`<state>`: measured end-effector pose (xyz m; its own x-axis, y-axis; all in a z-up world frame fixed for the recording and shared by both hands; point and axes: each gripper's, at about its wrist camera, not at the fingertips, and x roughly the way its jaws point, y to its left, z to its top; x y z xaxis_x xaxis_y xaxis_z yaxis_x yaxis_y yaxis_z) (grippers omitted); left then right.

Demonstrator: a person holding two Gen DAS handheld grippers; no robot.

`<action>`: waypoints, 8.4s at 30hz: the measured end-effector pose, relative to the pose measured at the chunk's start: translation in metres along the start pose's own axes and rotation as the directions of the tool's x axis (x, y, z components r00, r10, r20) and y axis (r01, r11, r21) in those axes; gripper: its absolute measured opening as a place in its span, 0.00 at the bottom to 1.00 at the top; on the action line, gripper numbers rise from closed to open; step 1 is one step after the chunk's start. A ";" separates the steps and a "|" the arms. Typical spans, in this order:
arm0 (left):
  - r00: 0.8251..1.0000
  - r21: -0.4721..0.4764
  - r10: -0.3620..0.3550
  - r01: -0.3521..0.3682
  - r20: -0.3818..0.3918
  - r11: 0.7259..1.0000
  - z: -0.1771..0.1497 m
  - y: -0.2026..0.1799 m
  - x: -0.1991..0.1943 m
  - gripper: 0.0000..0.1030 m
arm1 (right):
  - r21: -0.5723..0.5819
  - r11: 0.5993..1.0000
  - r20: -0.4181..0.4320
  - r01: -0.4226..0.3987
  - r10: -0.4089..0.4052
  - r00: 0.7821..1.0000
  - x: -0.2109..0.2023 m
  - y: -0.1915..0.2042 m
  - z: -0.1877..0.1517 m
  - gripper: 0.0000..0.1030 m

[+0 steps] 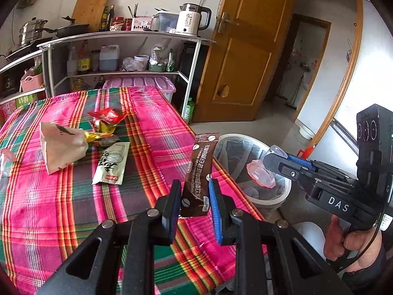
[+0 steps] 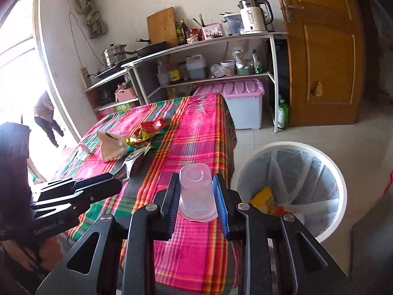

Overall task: Collect trash
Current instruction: 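Carry the brown wrapper and clear cup over the trash bin with both tools, then open the left tool to drop the brown wrapper while the right tool holds the cup over the bin, then open the right tool to drop the clear cup into the bin, then move both open tools back over the trash on the table, then grasp the beige paper bag with the left tool while the right tool grasps the white snack packet, then carry the paper bag and white packet over the trash bin with both tools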

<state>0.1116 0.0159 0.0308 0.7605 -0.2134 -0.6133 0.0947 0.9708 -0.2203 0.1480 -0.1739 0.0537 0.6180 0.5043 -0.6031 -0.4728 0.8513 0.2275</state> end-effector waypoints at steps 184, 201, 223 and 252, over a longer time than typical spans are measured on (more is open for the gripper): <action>0.989 -0.237 0.146 -0.134 0.034 0.962 0.011 0.213 0.010 0.19 | 0.017 0.979 -0.318 -0.202 0.197 0.927 0.195 0.115 0.025 0.37; 0.989 -0.248 0.137 -0.120 0.056 0.961 -0.002 0.195 -0.009 0.17 | -0.053 0.979 -0.239 -0.197 0.179 0.954 0.156 0.118 0.025 0.07; 0.994 -0.152 0.052 -0.037 0.095 0.988 -0.001 0.091 -0.030 0.17 | 0.026 0.991 -0.103 -0.133 0.135 0.986 0.053 0.051 0.011 0.07; 0.993 0.029 -0.110 0.109 0.037 0.994 0.033 -0.030 0.035 0.17 | 0.209 0.978 -0.008 0.008 -0.007 1.000 -0.007 -0.068 -0.006 0.07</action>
<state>0.1564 -0.0166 0.0411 0.7689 -0.3149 -0.5564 0.1959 0.9445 -0.2638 0.1719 -0.2363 0.0376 0.6164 0.4974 -0.6104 -0.3257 0.8669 0.3774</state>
